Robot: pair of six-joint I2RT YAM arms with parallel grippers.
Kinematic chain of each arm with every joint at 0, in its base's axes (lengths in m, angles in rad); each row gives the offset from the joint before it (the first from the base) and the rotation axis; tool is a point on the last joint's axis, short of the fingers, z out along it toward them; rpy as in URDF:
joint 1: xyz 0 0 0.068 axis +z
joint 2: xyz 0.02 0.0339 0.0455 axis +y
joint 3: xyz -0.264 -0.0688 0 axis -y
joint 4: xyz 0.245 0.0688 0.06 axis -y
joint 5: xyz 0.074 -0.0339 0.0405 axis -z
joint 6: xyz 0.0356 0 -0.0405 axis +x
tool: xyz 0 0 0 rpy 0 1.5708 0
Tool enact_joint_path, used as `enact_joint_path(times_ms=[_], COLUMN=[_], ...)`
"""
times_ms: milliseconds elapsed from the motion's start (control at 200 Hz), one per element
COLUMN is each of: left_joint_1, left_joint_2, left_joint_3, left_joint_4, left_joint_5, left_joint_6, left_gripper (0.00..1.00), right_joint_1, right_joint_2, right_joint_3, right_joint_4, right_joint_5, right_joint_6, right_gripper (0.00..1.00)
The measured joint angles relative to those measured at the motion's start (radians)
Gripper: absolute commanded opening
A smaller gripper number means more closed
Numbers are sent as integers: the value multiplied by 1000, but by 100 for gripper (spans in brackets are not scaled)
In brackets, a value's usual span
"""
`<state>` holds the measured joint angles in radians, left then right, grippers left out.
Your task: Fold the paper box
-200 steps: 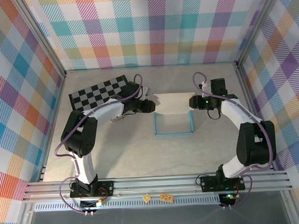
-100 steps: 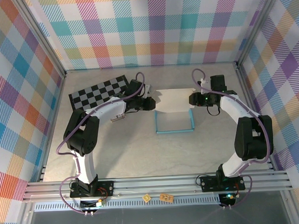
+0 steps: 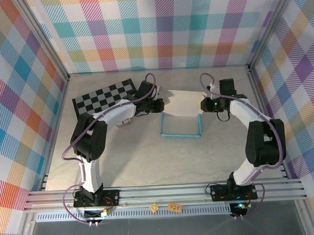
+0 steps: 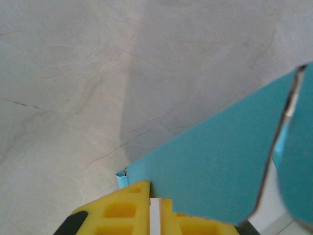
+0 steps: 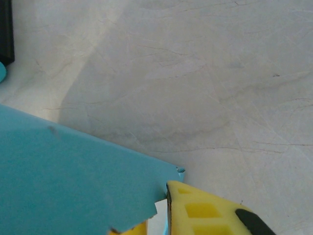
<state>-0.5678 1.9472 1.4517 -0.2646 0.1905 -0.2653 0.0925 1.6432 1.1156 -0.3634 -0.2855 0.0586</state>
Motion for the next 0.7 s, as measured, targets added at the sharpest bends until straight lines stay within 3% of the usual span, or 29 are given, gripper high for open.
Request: enact_joint_path(times_ms=[205, 495, 700], left_joint_1=[-5, -5, 10], left_joint_2=[10, 12, 36], left_joint_3=[6, 21, 42], left_joint_4=[-18, -21, 56], left_joint_5=[-60, -143, -193], left_joint_6=[-27, -86, -126], left_gripper=[0, 0, 0], right_joint_1=[83, 172, 189], right_joint_2=[17, 34, 66], right_joint_3=[39, 51, 51], right_joint_4=[10, 66, 206], right_joint_5=[134, 292, 343], right_joint_6=[34, 136, 232], right_gripper=[0, 0, 0])
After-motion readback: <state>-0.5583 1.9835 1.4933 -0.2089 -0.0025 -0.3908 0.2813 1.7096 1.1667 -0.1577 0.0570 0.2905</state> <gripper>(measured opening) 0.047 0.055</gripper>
